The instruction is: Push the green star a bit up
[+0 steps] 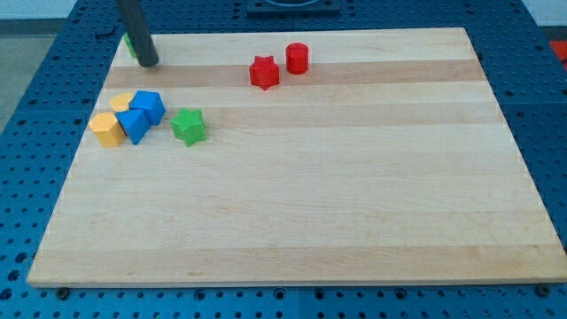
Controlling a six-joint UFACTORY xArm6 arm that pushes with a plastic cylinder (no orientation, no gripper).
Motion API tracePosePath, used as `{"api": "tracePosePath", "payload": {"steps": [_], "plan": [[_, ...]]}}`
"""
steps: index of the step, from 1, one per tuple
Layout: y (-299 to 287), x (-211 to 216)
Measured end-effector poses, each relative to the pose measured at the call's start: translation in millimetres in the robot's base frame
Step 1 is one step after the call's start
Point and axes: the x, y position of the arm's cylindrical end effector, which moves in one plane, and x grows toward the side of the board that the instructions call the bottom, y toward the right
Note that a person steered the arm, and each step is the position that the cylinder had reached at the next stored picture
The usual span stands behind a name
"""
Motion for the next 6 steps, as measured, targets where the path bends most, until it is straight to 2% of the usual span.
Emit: {"api": "tracePosePath", "payload": {"steps": [4,5,6], "plan": [[194,116],[198,168],[154,189]]}}
